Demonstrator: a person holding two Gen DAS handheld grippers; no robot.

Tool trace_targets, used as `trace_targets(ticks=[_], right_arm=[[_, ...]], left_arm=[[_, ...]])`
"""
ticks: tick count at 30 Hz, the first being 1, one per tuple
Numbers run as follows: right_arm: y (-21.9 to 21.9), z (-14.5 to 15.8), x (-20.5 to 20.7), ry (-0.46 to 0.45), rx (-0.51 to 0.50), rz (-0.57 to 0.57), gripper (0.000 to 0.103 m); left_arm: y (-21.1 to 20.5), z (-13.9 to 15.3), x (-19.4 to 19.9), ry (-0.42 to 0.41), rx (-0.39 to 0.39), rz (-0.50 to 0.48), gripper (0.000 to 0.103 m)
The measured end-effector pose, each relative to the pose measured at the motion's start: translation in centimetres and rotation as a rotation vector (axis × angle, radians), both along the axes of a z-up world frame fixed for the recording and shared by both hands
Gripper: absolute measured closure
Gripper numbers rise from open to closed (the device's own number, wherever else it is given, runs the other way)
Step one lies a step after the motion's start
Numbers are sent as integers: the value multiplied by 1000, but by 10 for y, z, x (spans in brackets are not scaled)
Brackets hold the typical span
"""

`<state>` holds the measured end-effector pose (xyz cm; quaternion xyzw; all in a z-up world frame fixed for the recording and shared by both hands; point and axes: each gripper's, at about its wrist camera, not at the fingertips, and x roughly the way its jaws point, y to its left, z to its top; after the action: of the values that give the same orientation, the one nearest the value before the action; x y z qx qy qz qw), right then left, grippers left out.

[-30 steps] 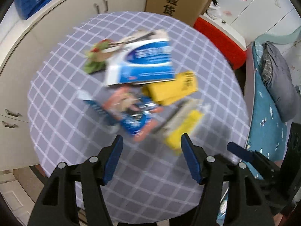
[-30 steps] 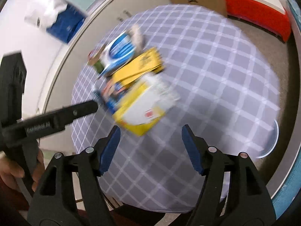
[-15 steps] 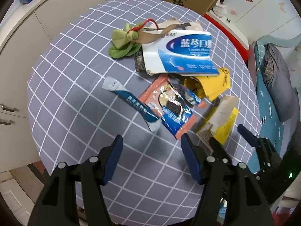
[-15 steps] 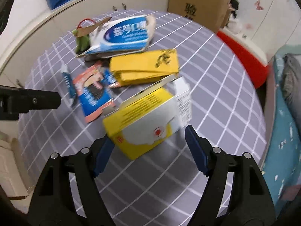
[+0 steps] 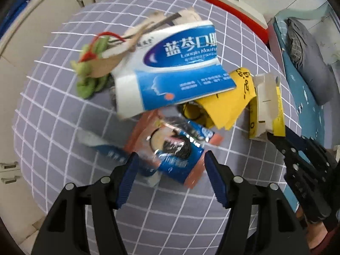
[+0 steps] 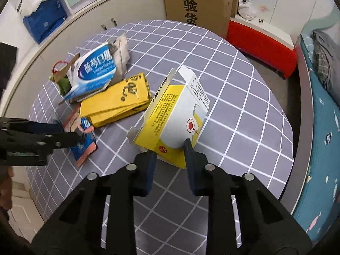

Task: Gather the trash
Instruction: 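Grasp the yellow-white medicine box with the right tool while the left tool grasps a blue wrapper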

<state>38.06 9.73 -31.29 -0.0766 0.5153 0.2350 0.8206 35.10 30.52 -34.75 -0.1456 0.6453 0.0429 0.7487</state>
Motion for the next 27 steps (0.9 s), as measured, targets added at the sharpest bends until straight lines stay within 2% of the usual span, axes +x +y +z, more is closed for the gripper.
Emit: trace_targets(ticks=[2,9,13,15,16,17,20,27], right_arm=[[-1,3,1,6,16,-3,77],[-3,4,4,46,67,4,79],[-3,4,7,54,78,2,84],[-5,5,8,52,81,-3,87],[-5,5,8,50,82,-4,88],[-6,6,8,48,86,-5,91],[-12,8,9,53,106,-12,96],[-36,16,5,76,180,-35,100]], left_arm=[[0,-4,8,6,38,-12,33],[0,-17,21,28,86,-57,34],[-7,-19,25,38,156,-85,47],[-8,-19,25,31,161,-63,60],[-7,-18,24,29,161,-50,79],[-3,-16,22,23,140,-40,89],[8,-10,19,18,105,4,96],[8,26,3,-57,-56,119,98]])
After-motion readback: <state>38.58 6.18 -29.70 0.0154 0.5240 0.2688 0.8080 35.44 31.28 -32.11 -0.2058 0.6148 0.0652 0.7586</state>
